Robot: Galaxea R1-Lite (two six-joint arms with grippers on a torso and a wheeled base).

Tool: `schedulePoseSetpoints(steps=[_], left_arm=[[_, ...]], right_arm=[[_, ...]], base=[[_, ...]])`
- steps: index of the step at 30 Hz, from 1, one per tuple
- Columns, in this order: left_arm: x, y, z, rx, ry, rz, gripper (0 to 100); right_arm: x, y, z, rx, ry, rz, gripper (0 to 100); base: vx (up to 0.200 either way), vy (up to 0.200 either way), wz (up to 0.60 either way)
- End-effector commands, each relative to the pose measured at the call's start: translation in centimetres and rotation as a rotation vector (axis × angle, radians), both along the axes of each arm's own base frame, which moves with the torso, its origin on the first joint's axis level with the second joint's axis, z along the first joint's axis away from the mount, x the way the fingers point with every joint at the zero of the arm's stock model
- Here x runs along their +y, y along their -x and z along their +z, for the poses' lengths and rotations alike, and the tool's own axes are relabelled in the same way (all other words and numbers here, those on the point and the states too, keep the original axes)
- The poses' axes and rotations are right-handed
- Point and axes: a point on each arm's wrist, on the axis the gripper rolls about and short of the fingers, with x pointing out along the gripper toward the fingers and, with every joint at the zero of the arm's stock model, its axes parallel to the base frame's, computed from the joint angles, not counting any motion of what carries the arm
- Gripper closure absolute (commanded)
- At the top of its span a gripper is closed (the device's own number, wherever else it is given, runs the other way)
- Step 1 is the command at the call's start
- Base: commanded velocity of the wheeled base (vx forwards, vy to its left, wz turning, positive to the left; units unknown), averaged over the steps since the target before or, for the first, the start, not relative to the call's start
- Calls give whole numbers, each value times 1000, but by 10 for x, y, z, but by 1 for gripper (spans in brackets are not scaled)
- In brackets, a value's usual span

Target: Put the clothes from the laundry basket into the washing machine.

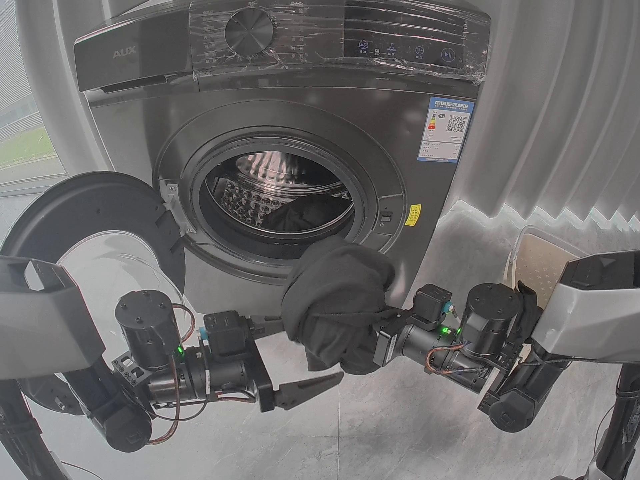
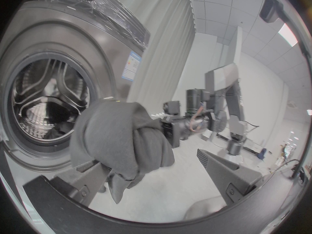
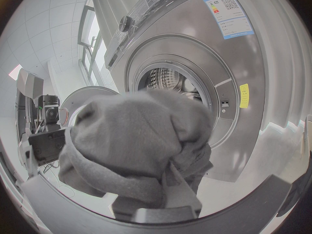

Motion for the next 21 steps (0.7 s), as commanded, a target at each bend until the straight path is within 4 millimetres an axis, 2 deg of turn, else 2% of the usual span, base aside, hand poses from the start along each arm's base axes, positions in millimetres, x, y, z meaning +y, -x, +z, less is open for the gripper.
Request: schedulePoseSetpoints(steps=[1, 8, 13, 21], left_arm=[[5, 7, -5, 29, -13, -80, 0], [19, -7, -2, 8, -1, -34, 0], [35, -22, 10, -39, 25, 40, 0], [41, -21, 9, -38, 21, 53, 0]], right_arm=[[-1, 0, -1, 4, 3, 3, 100], [-6, 4, -4, 24, 13, 12, 100], [-14, 1, -5, 31, 19, -12, 100], [-19, 5, 8, 16, -10, -19, 100]], base=[[0, 0, 0], [0, 0, 0], [0, 0, 0], [0, 0, 0]])
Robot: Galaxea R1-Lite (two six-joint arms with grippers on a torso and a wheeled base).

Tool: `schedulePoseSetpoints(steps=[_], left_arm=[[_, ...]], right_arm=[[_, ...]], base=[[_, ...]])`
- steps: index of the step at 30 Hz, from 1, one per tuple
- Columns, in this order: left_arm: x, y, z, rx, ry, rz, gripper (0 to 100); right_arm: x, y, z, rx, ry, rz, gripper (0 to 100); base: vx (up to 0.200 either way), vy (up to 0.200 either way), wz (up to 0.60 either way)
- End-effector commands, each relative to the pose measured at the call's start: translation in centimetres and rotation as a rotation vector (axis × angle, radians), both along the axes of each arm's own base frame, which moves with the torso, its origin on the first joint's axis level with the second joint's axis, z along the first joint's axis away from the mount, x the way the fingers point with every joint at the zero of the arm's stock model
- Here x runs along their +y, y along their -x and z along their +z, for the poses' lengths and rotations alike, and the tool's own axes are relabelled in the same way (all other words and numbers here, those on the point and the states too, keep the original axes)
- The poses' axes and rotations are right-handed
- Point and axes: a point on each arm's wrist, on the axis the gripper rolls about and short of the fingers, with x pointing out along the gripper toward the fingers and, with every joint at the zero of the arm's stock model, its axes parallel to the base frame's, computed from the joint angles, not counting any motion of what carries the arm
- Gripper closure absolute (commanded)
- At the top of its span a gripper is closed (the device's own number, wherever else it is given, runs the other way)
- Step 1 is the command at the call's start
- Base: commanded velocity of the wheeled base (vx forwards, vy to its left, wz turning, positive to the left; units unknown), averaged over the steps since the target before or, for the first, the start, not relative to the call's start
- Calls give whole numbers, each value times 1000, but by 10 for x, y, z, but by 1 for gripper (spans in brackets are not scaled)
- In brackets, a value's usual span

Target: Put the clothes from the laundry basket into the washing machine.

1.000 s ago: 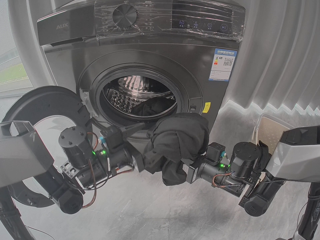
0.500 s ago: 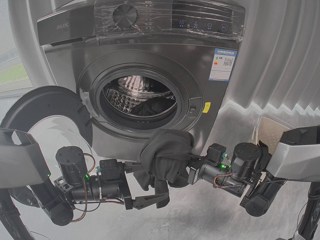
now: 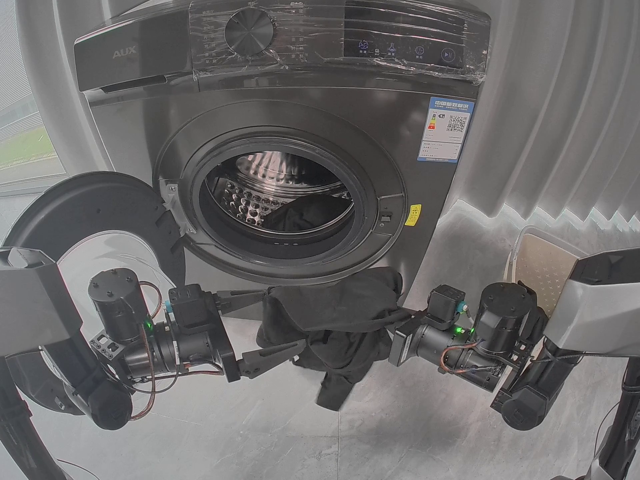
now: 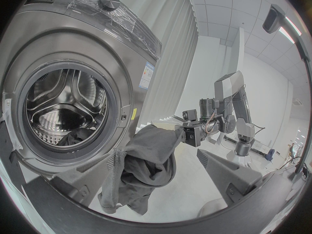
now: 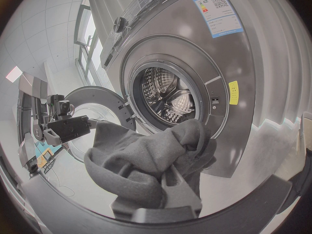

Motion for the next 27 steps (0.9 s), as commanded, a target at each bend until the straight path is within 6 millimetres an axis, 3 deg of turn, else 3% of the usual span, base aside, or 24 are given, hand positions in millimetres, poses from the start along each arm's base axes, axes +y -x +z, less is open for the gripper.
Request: schedulePoseSetpoints(steps=[1, 8, 12, 21, 27], left_arm=[[2, 0, 0, 0, -2, 5, 0], [2, 2, -1, 3, -5, 2, 0], [2, 13, -9, 44, -28, -31, 0], [7, 58, -25, 193, -43, -339, 0], [15, 66, -18, 196, -22, -397, 0]], right_arm=[[-2, 4, 10, -16, -22, 2, 100], [-2, 6, 23, -47, -51, 4, 100], [-5, 6, 27, -50, -65, -9, 100], [-7, 3, 27, -51, -69, -20, 100], [-20, -6, 27, -53, -67, -67, 100]], base=[[0, 0, 0], [0, 0, 0], [0, 0, 0], [0, 0, 0], [0, 0, 0]])
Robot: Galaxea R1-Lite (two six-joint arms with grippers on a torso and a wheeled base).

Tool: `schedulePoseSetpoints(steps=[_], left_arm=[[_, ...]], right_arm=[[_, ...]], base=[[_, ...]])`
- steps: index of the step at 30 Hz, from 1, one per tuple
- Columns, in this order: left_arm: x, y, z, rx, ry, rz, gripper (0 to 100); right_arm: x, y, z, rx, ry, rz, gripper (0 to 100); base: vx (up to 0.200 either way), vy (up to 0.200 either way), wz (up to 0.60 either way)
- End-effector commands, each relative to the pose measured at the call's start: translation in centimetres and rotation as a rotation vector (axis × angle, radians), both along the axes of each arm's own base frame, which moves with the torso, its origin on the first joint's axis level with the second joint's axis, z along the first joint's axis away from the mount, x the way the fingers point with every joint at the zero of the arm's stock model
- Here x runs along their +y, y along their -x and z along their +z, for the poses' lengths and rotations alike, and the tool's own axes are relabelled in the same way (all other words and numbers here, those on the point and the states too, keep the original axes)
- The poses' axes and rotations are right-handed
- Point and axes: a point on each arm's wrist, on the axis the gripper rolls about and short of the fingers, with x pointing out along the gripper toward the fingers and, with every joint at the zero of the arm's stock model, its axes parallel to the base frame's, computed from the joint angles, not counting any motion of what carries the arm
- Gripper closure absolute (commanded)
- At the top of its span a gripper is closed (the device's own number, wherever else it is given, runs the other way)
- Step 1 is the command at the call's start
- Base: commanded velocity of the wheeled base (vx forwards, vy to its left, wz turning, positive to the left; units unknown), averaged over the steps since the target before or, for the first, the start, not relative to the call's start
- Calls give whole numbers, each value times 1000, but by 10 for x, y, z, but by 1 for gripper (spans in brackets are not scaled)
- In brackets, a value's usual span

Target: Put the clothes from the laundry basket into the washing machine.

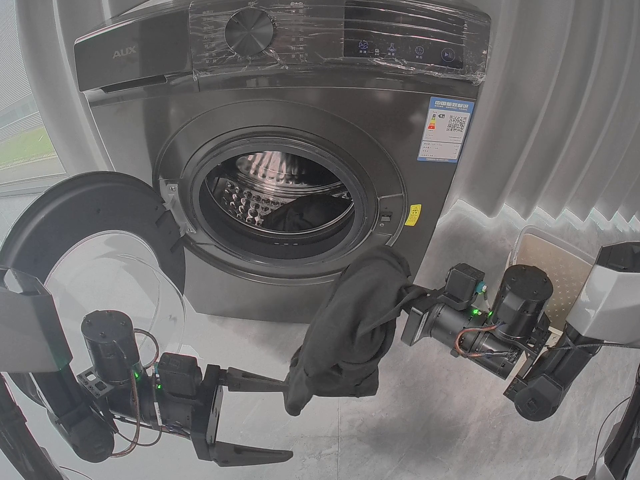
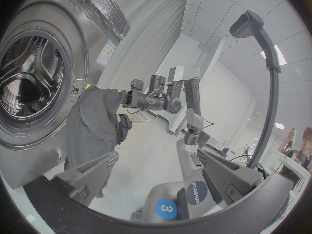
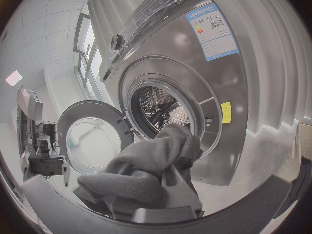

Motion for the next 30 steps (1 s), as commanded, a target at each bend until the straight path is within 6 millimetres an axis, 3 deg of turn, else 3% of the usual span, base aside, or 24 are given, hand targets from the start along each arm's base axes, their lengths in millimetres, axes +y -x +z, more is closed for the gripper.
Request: schedulePoseSetpoints(steps=[1, 9, 11, 15, 21, 23, 26, 30], left_arm=[[8, 9, 7, 3, 15, -19, 0], [9, 6, 9, 5, 26, -25, 0], [9, -3, 9, -16, 24, 16, 0], [0, -41, -3, -108, -22, 225, 0], [-12, -71, -26, -187, -67, 270, 0], [-13, -72, -26, -187, -68, 273, 0], [-25, -97, -35, -221, -65, 335, 0], [-31, -108, -38, -238, -52, 334, 0]], right_arm=[[-11, -8, 1, -5, -3, -40, 100], [-16, -12, 6, -19, -15, -59, 100], [-14, -11, 7, -23, -17, -49, 100], [-7, -3, 19, -55, -38, -19, 100], [1, 2, 32, -96, -66, 9, 100], [1, 3, 32, -96, -66, 10, 100], [4, 9, 39, -110, -77, 27, 100], [8, 16, 45, -117, -98, 49, 100]], base=[[0, 0, 0], [0, 0, 0], [0, 0, 0], [0, 0, 0], [0, 0, 0], [0, 0, 0], [0, 0, 0], [0, 0, 0]])
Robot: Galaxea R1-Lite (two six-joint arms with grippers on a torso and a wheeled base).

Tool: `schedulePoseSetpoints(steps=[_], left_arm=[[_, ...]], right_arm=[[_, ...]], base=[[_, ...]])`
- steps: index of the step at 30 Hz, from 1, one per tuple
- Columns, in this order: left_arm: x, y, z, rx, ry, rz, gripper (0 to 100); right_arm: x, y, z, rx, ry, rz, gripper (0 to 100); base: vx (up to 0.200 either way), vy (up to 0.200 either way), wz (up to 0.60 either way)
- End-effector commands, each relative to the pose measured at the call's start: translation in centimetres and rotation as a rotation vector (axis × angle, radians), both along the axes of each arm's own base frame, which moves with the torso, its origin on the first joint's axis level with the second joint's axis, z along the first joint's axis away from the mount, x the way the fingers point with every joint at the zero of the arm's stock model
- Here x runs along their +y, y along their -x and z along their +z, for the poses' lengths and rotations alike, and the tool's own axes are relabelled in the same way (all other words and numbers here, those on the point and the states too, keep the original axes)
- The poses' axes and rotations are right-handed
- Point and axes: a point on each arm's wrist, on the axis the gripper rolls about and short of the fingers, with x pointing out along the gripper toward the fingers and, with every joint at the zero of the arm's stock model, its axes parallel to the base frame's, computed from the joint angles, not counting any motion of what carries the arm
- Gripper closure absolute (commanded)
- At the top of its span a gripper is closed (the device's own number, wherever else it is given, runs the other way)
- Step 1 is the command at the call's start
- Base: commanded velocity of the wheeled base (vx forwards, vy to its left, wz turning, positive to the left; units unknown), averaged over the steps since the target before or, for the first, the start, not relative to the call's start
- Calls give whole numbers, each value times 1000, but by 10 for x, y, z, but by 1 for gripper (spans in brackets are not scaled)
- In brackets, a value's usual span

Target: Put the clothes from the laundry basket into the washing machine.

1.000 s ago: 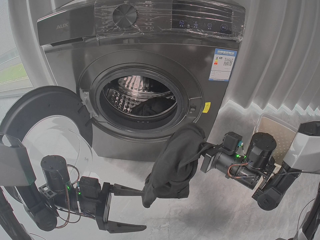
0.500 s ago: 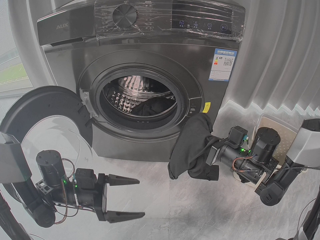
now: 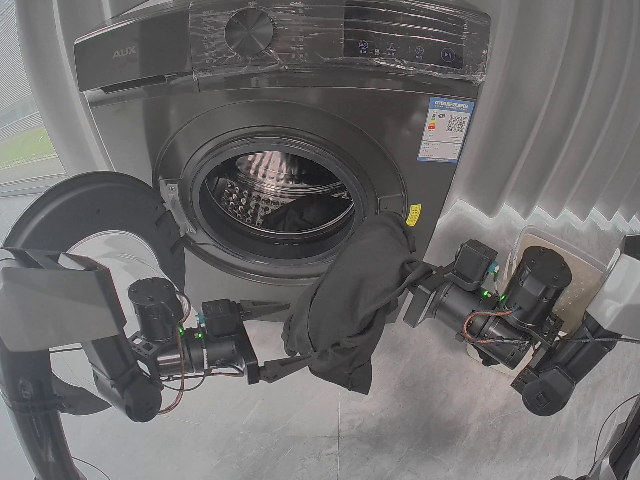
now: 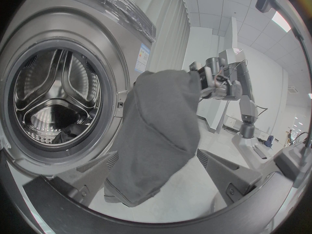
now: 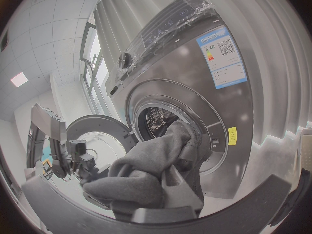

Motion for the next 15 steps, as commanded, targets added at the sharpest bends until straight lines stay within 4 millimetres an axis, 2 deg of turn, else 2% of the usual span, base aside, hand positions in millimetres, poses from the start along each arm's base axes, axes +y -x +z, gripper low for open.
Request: schedulePoseSetpoints(steps=[1, 8, 15], left_arm=[[-14, -20, -22, 11, -6, 2, 0], [-37, -19, -23, -5, 3, -64, 0], [-54, -27, -12, -36, 52, -90, 0]], right_arm=[[7, 13, 15, -31, -35, 40, 100], [15, 18, 13, -26, -35, 66, 100], [19, 16, 7, -12, -26, 53, 100]], base=[[0, 0, 0], [0, 0, 0], [0, 0, 0]])
